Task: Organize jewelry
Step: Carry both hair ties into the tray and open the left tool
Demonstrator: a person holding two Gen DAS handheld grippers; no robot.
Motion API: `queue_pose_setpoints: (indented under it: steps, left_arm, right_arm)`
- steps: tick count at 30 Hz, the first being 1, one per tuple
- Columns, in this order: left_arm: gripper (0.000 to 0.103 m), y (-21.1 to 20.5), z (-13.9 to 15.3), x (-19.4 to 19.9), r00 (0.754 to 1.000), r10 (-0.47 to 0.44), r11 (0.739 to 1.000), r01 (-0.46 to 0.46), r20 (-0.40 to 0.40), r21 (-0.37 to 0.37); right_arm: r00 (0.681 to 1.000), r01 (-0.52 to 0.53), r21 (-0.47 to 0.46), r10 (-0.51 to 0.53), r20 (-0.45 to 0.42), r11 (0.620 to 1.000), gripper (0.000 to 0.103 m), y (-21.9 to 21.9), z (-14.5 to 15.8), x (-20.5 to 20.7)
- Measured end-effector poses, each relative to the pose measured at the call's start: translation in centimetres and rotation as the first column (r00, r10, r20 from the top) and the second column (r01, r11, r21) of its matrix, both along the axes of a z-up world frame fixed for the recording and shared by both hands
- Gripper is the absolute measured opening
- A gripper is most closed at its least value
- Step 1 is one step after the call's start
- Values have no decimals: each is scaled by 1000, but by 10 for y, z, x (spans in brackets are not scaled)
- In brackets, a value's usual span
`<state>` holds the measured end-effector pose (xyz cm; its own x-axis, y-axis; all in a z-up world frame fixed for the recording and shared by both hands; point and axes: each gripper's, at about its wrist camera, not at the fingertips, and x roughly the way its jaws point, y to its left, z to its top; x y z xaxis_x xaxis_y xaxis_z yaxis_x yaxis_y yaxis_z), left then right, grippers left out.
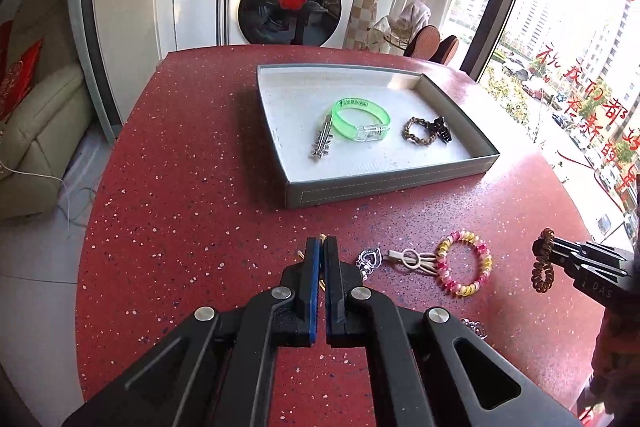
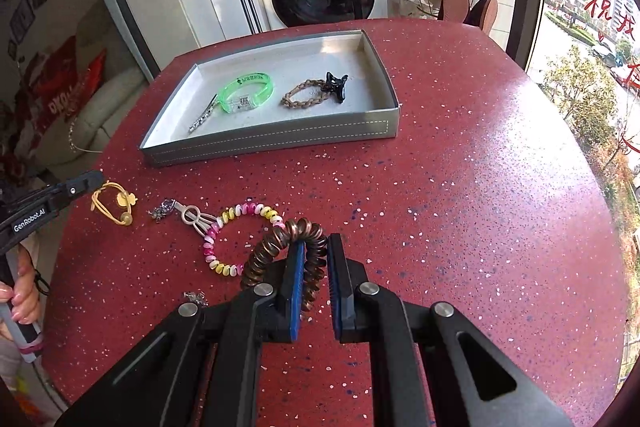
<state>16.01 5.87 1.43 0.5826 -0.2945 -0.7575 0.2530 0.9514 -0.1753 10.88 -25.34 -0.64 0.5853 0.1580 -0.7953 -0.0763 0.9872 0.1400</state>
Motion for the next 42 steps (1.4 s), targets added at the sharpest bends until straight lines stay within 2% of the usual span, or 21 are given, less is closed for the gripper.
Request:
queue_pose_setpoints:
  steps: [13, 22, 31, 42]
  left_arm:
    - [19, -27, 45, 24, 996, -45, 998, 47, 73, -34]
    - [19, -47, 57, 75, 997, -37, 998, 41, 73, -45]
    - [19, -66, 51, 133, 998, -8, 1000, 10, 70, -17]
    - [19, -70, 4, 180, 998, 60, 998, -60, 16, 30]
  right_arm:
    - [997, -45, 14, 44, 66, 999, 13, 8, 44, 42]
    - [996, -55, 49, 52, 74, 997, 13, 8, 62, 99]
    - [999, -38, 63, 36, 38, 997, 13, 8, 49, 168]
    - [1000, 0, 58, 2, -30, 998, 13, 8, 2, 219]
